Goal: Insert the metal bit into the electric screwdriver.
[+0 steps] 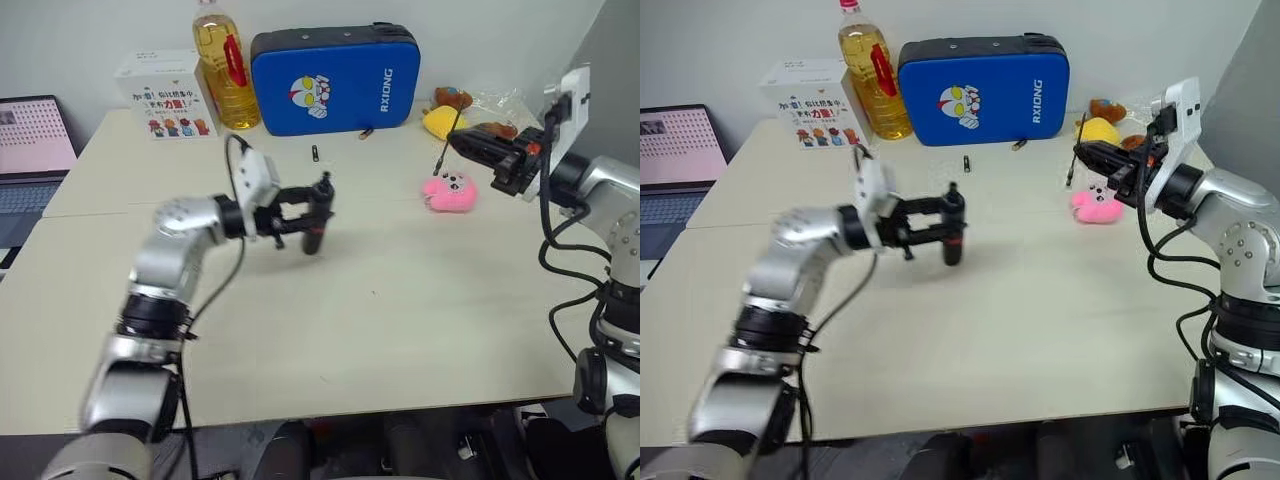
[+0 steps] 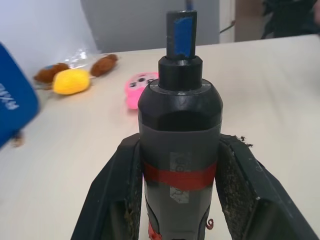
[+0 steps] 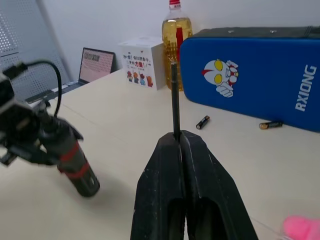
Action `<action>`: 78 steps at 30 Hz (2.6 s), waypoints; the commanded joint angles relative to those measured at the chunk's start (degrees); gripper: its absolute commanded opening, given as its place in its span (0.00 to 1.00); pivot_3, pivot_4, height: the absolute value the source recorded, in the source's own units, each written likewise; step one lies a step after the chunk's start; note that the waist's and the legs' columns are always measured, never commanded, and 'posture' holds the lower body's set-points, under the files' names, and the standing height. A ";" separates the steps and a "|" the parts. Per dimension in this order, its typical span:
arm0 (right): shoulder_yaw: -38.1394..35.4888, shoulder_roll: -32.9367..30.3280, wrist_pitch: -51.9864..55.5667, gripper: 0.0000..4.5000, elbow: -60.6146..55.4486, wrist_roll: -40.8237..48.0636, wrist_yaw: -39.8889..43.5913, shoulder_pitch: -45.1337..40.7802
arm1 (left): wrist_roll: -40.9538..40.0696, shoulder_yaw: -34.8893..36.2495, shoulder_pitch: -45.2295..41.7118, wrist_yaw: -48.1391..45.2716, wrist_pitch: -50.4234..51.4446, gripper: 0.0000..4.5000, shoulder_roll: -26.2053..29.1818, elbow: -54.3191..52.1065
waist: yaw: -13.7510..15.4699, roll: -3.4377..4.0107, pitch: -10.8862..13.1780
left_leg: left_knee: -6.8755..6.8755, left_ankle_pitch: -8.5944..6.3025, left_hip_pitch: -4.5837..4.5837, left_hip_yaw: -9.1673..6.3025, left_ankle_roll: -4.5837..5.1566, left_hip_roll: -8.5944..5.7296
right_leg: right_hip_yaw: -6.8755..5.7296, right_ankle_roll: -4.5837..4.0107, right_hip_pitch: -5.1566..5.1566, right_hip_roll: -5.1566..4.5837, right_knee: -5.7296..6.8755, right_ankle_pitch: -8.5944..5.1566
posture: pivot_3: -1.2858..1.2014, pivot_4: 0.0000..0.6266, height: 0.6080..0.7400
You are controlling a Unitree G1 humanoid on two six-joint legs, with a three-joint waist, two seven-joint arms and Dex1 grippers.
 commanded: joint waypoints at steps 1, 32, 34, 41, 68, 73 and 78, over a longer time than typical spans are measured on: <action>1.78 -1.77 0.47 0.01 -9.90 3.67 3.31 6.09 | 10.82 -8.74 -4.71 -18.11 -9.55 0.38 11.94 5.67 | -0.01 -0.02 0.01 | 0.00 0.00 -0.01 0.00 0.00 -0.02 | 0.00 0.00 0.00 0.00 0.01 0.00 | 0.52 0.24 1.00; 6.31 -2.08 -0.75 0.00 -21.08 8.30 -0.61 16.95 | 19.93 -24.68 -11.52 -24.68 -29.43 1.00 3.89 25.22 | 0.06 0.05 0.05 | 0.15 -0.12 -0.02 -0.04 0.22 -0.02 | -0.04 0.05 0.04 0.02 0.06 -0.02 | 0.52 0.24 1.00; 6.47 -1.99 -1.01 0.00 -20.94 8.22 -0.68 16.93 | 21.70 -24.79 -11.25 -24.68 -30.11 1.00 3.32 25.60 | 0.02 0.05 0.05 | 0.15 -0.12 -0.02 -0.02 0.22 -0.02 | -0.03 0.05 0.04 0.03 0.06 -0.02 | 0.52 0.24 1.00; 5.94 -2.28 -1.72 0.00 -20.96 8.56 -1.30 17.80 | 23.51 -27.00 -11.03 -24.68 -28.52 1.00 3.16 25.31 | 0.01 0.05 0.05 | 0.15 -0.12 -0.02 -0.03 0.22 -0.02 | -0.04 0.05 0.04 0.05 0.07 -0.02 | 0.52 0.24 1.00; 5.65 -2.62 -2.28 0.00 -20.46 8.94 -3.38 17.65 | 28.96 -23.13 -12.24 -21.52 -30.26 0.37 -0.77 29.93 | 0.07 0.05 0.05 | 0.16 -0.12 0.00 -0.03 0.22 -0.04 | -0.04 0.04 0.04 0.04 0.11 -0.02 | 0.52 0.24 1.00; 4.19 -4.05 -1.50 0.00 -20.04 9.87 -2.96 16.24 | 11.89 -13.15 -16.18 -24.53 -9.48 0.37 -5.09 23.01 | 0.28 0.03 0.06 | 0.24 -0.11 -0.09 -0.09 0.23 -0.05 | -0.10 0.05 0.04 0.03 0.14 -0.02 | 0.52 0.24 1.00; -0.95 -6.04 -0.08 0.00 -16.89 12.11 -4.90 12.31 | -1.42 0.90 -14.24 -10.52 5.23 0.37 -13.40 14.32 | 0.09 0.02 0.07 | 0.73 -0.11 -0.69 -0.46 0.22 -0.09 | -0.31 0.10 -0.19 -0.03 0.12 0.01 | 0.52 0.24 1.00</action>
